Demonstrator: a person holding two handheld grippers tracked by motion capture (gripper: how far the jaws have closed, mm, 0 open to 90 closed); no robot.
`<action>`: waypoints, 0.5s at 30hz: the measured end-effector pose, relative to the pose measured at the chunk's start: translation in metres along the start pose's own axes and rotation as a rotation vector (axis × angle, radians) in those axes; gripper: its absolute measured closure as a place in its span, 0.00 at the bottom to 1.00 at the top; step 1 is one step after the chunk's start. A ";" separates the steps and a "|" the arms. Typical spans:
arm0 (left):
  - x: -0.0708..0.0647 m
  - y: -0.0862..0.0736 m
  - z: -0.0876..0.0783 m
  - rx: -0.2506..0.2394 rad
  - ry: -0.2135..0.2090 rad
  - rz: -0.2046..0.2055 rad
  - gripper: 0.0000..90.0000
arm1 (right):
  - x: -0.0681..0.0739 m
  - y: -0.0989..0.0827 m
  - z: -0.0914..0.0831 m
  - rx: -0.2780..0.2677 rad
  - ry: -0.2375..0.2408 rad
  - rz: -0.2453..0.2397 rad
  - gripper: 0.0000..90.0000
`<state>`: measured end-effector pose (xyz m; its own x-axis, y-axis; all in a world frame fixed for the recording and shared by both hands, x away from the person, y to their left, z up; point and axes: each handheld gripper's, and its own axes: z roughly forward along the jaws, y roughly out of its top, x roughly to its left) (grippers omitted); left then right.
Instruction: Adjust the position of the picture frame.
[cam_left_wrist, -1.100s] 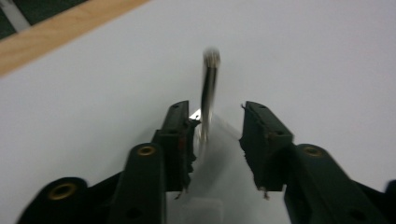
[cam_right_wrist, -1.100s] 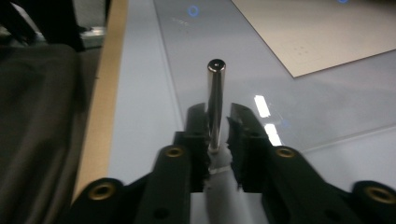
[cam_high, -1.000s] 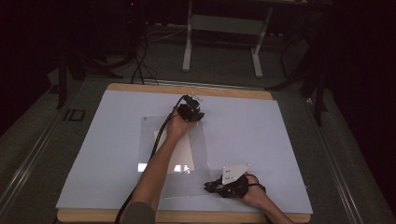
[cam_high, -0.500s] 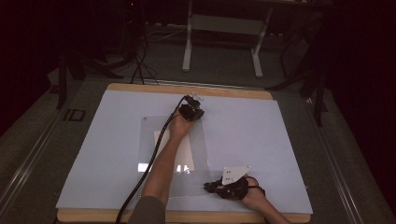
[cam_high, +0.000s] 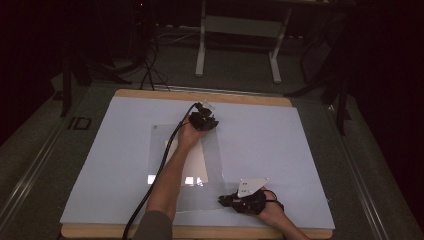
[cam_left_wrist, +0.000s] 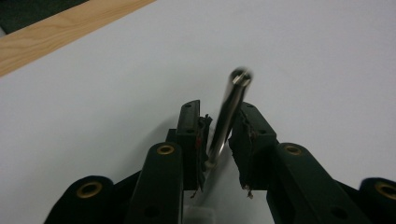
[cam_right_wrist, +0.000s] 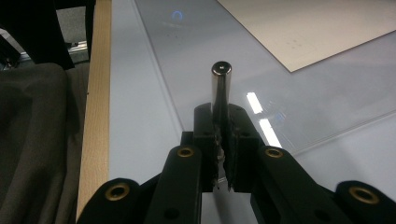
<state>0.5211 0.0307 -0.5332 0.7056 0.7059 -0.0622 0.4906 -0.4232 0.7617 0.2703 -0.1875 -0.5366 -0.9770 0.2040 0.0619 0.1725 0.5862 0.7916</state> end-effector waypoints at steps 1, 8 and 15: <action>0.002 -0.001 -0.002 -0.002 -0.006 -0.008 0.79 | 0.000 0.000 0.000 0.000 -0.002 -0.002 0.94; 0.000 -0.003 -0.003 0.006 -0.008 0.012 0.93 | 0.001 0.000 0.000 0.003 -0.007 -0.001 0.94; -0.008 0.003 -0.004 0.057 0.067 0.048 0.95 | 0.001 0.002 0.000 0.007 -0.019 0.048 0.94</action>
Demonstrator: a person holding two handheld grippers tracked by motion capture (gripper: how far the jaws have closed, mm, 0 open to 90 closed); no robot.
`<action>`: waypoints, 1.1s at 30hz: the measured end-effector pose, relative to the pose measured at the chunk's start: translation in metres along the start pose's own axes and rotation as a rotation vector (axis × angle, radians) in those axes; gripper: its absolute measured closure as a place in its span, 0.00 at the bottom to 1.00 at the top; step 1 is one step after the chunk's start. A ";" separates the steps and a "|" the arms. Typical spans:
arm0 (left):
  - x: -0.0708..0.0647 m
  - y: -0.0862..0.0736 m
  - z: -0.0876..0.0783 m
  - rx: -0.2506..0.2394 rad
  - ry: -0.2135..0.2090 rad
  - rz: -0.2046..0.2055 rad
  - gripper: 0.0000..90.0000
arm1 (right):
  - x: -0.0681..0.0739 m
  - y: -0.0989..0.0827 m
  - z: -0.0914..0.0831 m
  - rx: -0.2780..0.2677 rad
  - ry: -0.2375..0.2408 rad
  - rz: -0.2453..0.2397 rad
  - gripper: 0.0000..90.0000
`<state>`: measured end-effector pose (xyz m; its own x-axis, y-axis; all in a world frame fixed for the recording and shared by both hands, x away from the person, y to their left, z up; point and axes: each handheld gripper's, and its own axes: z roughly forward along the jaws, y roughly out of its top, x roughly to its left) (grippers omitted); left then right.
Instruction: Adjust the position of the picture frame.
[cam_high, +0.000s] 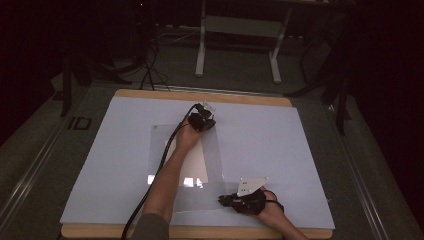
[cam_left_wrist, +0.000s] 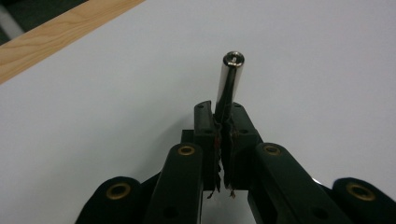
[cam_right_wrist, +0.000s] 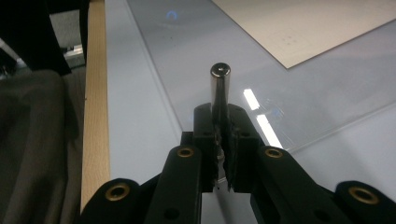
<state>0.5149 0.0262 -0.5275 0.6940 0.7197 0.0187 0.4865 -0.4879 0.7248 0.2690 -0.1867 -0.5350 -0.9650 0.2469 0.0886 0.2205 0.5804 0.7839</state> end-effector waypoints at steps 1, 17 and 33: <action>0.001 0.000 -0.001 0.008 0.018 -0.005 0.95 | 0.000 0.000 0.000 0.000 -0.006 0.009 0.94; 0.066 -0.030 -0.081 0.067 0.106 -0.069 0.95 | -0.047 0.007 -0.039 -0.073 -0.247 0.177 0.92; 0.083 -0.087 -0.129 0.134 0.038 -0.108 0.95 | -0.167 0.032 -0.048 -0.113 -0.374 0.404 0.90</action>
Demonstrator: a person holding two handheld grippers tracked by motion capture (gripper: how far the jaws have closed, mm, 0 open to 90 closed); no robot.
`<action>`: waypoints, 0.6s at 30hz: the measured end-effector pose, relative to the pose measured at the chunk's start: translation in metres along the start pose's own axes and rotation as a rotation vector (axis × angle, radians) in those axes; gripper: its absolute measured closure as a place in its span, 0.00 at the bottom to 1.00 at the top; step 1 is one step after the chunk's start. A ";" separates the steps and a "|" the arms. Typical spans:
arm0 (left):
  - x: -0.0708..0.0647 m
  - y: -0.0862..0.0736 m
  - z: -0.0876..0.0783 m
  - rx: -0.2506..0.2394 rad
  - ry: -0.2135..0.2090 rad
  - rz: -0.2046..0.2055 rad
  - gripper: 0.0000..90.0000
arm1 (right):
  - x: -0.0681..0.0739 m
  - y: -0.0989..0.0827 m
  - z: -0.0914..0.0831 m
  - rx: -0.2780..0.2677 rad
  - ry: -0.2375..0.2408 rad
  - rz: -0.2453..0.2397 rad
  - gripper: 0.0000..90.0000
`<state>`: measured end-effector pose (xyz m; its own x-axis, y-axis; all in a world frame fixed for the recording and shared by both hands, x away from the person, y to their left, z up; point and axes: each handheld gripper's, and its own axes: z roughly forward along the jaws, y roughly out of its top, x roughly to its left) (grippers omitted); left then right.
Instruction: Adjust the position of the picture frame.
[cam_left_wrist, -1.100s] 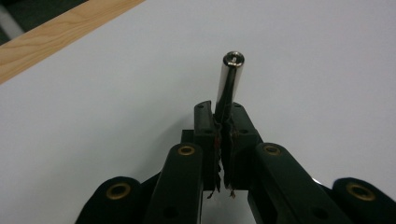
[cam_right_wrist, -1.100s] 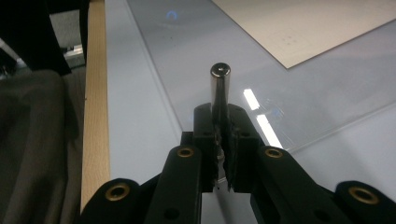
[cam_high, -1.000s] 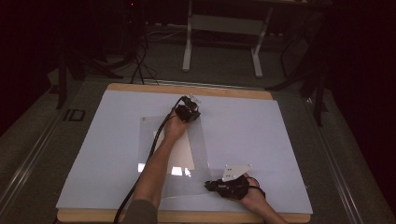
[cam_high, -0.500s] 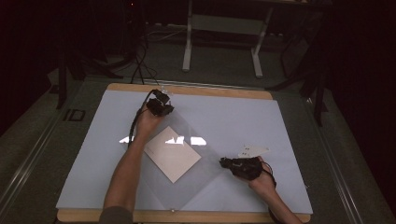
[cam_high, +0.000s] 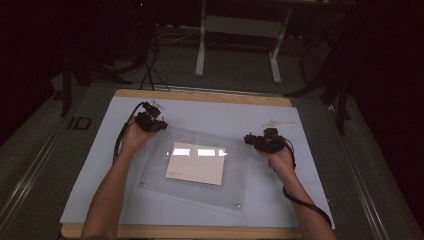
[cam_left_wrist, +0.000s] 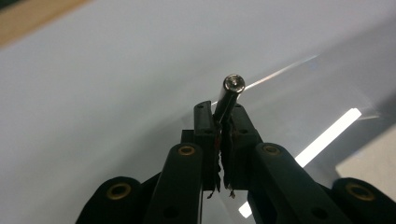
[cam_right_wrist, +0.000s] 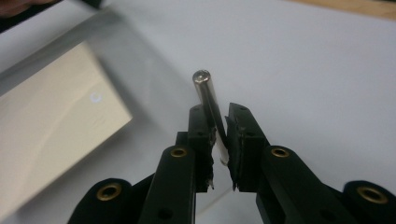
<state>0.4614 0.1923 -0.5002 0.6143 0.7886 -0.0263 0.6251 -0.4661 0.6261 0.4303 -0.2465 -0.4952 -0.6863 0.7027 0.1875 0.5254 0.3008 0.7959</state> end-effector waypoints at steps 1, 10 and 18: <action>0.000 -0.004 0.000 -0.002 0.000 -0.005 0.95 | -0.006 0.006 0.012 0.015 -0.021 0.008 0.90; 0.001 -0.020 0.007 -0.022 0.044 -0.045 0.95 | -0.015 0.000 0.048 0.043 -0.073 0.047 0.93; 0.000 -0.025 0.004 -0.034 0.053 -0.063 0.95 | -0.015 0.003 0.054 0.028 -0.092 0.058 0.92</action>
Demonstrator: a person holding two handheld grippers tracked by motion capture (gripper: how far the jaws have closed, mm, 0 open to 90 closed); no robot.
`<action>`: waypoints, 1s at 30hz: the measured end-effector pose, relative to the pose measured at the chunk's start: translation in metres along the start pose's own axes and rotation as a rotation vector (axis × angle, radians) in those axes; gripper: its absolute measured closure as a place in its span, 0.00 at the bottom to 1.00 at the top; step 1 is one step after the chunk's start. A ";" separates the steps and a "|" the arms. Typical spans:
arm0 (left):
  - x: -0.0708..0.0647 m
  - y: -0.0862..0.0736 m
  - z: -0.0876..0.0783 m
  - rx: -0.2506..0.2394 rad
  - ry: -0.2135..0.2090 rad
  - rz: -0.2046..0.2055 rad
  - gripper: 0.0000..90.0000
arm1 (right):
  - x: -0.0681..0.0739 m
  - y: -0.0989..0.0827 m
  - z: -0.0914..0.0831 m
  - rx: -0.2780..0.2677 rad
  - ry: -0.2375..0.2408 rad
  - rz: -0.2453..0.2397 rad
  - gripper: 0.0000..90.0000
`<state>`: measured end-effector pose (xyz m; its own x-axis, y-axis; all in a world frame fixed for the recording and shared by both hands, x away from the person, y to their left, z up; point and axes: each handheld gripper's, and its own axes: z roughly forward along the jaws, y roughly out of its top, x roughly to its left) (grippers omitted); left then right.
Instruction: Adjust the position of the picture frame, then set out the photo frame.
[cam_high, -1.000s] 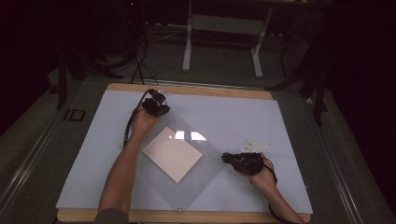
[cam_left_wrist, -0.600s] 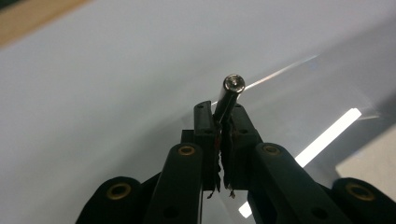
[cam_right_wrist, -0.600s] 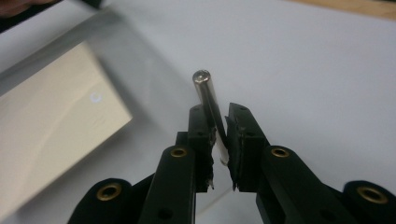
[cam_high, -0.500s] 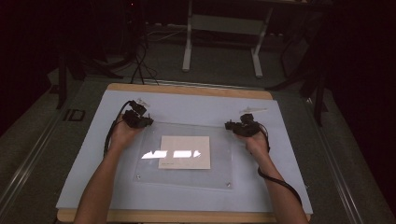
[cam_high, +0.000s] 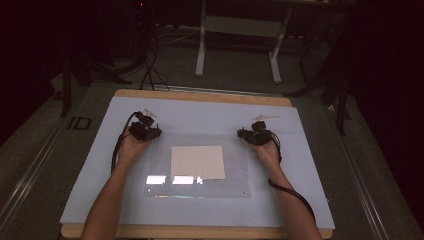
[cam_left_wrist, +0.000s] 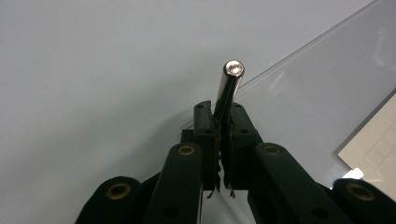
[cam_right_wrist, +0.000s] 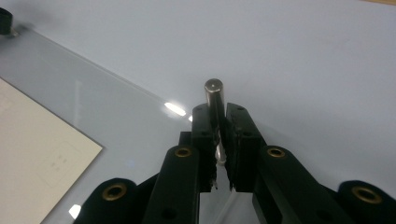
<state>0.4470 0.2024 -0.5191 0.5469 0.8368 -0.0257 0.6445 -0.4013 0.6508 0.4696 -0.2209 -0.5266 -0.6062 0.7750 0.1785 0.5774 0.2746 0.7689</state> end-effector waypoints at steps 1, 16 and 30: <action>-0.001 0.000 0.000 0.000 0.006 0.006 0.95 | 0.000 -0.001 0.000 -0.005 0.003 0.000 0.92; -0.006 -0.006 -0.001 -0.034 0.032 0.006 0.94 | 0.002 -0.003 -0.001 -0.008 -0.011 -0.018 0.92; -0.011 -0.006 -0.013 -0.156 0.004 -0.044 0.67 | 0.006 -0.004 -0.001 -0.002 -0.044 -0.051 0.90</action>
<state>0.4302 0.1999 -0.5132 0.5181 0.8536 -0.0541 0.5768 -0.3020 0.7590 0.4635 -0.2181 -0.5282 -0.6102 0.7842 0.1122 0.5451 0.3128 0.7778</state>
